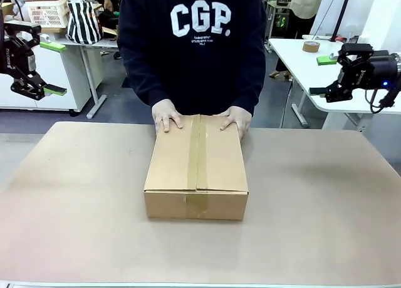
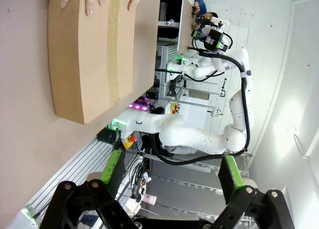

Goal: Pack the gift set into the box.
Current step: Press and hold the closed box until the human finishes sealing it.

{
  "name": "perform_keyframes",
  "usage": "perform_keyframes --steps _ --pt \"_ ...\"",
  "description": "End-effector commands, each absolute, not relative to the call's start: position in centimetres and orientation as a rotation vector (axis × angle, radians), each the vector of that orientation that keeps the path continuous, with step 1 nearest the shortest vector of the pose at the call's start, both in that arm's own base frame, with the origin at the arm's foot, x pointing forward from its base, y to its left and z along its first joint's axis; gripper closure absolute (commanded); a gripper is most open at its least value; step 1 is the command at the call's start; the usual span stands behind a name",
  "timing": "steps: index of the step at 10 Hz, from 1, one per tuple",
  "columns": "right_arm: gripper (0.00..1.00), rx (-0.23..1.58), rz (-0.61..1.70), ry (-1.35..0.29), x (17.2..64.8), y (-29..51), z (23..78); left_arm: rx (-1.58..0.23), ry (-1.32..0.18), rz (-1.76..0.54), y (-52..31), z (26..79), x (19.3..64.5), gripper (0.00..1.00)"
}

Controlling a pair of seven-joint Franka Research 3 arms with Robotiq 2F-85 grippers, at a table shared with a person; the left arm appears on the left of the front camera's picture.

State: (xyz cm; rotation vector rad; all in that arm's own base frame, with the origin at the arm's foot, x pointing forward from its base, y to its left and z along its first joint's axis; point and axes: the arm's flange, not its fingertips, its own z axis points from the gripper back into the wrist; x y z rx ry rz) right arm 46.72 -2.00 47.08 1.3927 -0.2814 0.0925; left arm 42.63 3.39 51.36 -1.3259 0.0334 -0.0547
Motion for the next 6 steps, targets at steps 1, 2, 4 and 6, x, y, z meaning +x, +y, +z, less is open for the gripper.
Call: perform_keyframes --steps 1,2,4,6 --pt "0.0 1.373 0.117 -0.294 46.4 -2.0 46.9 -1.346 0.024 -0.071 3.5 51.5 42.6 0.0" --pt "0.0 1.373 0.117 -0.294 46.4 -2.0 46.9 -1.346 0.024 -0.071 3.5 51.5 42.6 0.0" --pt "0.0 1.373 0.117 -0.294 46.4 -2.0 46.9 -1.346 0.024 -0.071 3.5 51.5 42.6 0.0" --pt "0.0 1.409 0.293 -0.32 46.7 -0.1 47.7 -1.356 -0.021 -0.231 1.4 51.8 42.5 0.0"
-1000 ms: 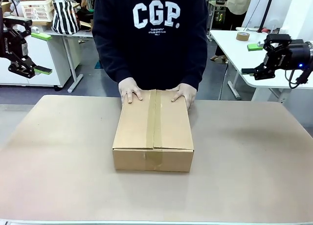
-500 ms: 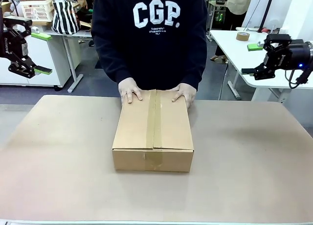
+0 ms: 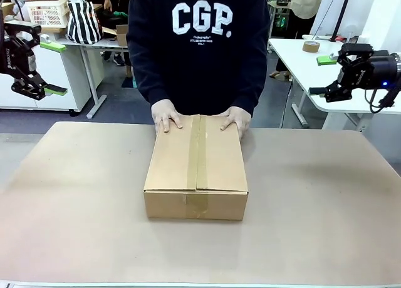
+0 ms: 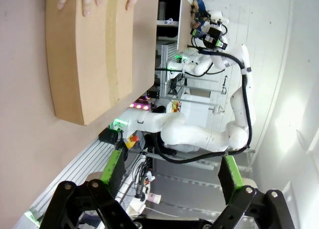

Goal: Pack the gift set into the box.
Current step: Press and hold the closed box until the human finishes sealing it.

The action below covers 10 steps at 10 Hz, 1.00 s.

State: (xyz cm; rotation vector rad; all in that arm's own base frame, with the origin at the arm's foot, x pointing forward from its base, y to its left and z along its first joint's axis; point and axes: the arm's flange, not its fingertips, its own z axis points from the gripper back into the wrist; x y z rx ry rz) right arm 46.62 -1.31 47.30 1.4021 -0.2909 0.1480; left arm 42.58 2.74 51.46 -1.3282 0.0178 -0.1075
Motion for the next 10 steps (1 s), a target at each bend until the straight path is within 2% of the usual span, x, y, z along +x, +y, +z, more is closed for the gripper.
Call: perform_keyframes --steps 1,2,3,4,5,6,7,8,9,10 --pt "0.0 1.403 0.478 -0.41 46.0 1.7 48.6 -1.356 -0.121 -0.369 -0.2 52.7 42.1 0.0" --pt "0.0 1.4 0.733 -0.449 44.5 3.4 49.4 -1.416 -0.203 -0.503 -1.4 53.7 40.8 0.0" --pt "0.0 1.269 0.85 -0.52 42.4 5.1 50.4 -1.366 -0.364 -0.579 -2.5 54.7 39.2 0.0" --pt "0.0 1.138 1.04 -0.638 39.4 7.0 51.9 -1.377 -0.511 -0.751 -3.6 56.4 36.6 0.0" --pt "0.0 1.009 1.197 -0.79 36.9 8.3 53.0 -1.363 -0.662 -0.931 -4.3 58.1 33.6 0.0" --pt "0.0 0.867 1.308 -1.015 34.5 9.1 53.6 -1.316 -0.767 -1.1 -5.0 59.2 30.6 0.0" --pt "0.0 0.807 1.366 -1.158 32.6 9.1 54.0 -1.26 -0.823 -1.22 -5.0 59.5 28.3 0.0" --pt "0.0 0.871 1.183 -1.253 32.0 8.6 54.9 -1.208 -0.813 -1.094 -5.0 59.8 28.0 0.0" --pt "0.0 1.032 1.167 -0.74 34.9 9.0 55.4 -1.289 -0.689 -1.028 -5.3 60.9 30.6 0.0" --pt "0.0 1.032 1.167 -0.74 34.9 9.0 55.4 -1.289 -0.689 -1.028 -5.3 60.9 30.6 0.0"
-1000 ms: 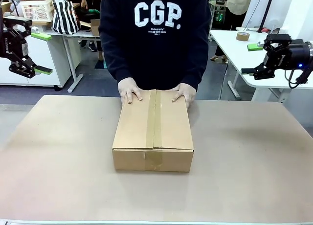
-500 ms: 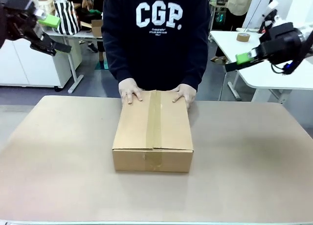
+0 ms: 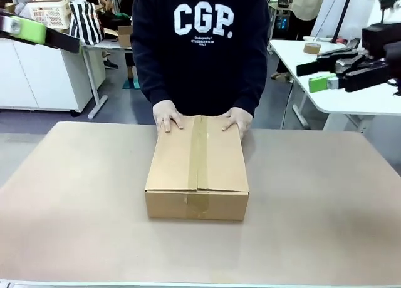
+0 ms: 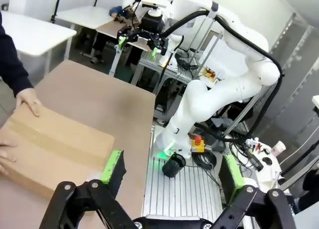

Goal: Pack the gift set into the box.
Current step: Press and hold the closed box until the human finishes sealing it.

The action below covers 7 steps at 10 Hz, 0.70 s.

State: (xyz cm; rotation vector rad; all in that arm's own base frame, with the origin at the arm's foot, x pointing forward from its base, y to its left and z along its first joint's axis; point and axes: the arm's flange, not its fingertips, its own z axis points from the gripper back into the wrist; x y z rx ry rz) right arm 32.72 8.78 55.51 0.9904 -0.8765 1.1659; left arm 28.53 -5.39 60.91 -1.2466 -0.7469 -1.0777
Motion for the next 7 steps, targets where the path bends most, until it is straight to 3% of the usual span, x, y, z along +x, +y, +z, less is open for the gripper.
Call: perform_keyframes --steps 1,2,4,7 --pt "0.0 1.032 1.167 -0.74 34.9 9.0 55.4 -1.289 -0.689 -1.028 -5.3 60.9 30.6 0.0" --pt "0.0 0.99 1.166 -0.877 32.7 8.8 55.5 -1.247 -0.747 -1.078 -5.4 60.9 28.5 0.0" --pt "0.0 1.088 1.245 -0.925 36.5 10.6 52.3 -1.154 -0.917 -1.358 -8.4 55.2 30.8 0.0" --pt "0.0 1.017 1.227 -1.001 41.3 14.7 45.9 -1.049 -0.955 -1.53 -11.5 45.4 32.0 0.0"
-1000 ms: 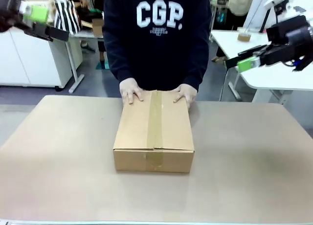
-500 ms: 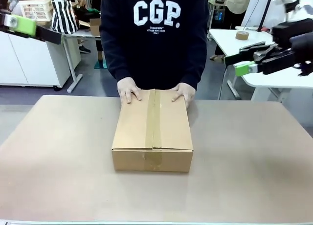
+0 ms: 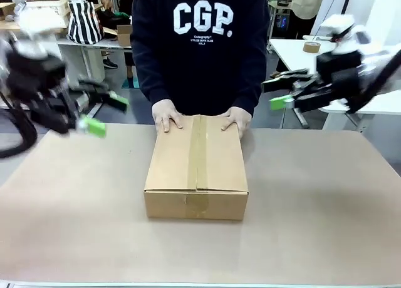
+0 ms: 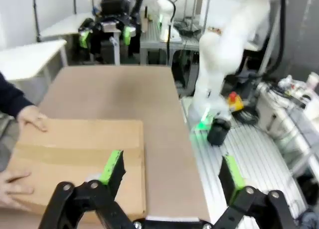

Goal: Pack the gift set into the box.
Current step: Press and hold the closed box until the human finishes sealing it.

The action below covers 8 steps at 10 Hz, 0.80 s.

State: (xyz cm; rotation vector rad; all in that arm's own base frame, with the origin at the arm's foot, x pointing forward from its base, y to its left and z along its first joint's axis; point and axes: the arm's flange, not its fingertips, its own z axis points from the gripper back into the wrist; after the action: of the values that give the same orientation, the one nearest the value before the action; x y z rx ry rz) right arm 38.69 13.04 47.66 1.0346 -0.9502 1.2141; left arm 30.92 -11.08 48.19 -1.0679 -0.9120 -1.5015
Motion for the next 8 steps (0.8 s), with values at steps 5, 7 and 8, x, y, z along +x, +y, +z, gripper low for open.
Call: perform_keyframes --steps 5,7,8 --pt "0.0 0.91 1.26 -0.899 41.7 15.9 39.4 -1.076 -0.906 -1.505 -12.3 43.0 32.9 0.0" --pt "0.0 0.832 1.293 -0.861 42.0 17.0 36.6 -1.076 -0.906 -1.505 -12.3 43.0 32.9 0.0" --pt "0.0 0.803 1.292 -0.877 42.9 18.6 37.5 -1.102 -0.895 -1.484 -12.6 42.3 33.2 0.0"
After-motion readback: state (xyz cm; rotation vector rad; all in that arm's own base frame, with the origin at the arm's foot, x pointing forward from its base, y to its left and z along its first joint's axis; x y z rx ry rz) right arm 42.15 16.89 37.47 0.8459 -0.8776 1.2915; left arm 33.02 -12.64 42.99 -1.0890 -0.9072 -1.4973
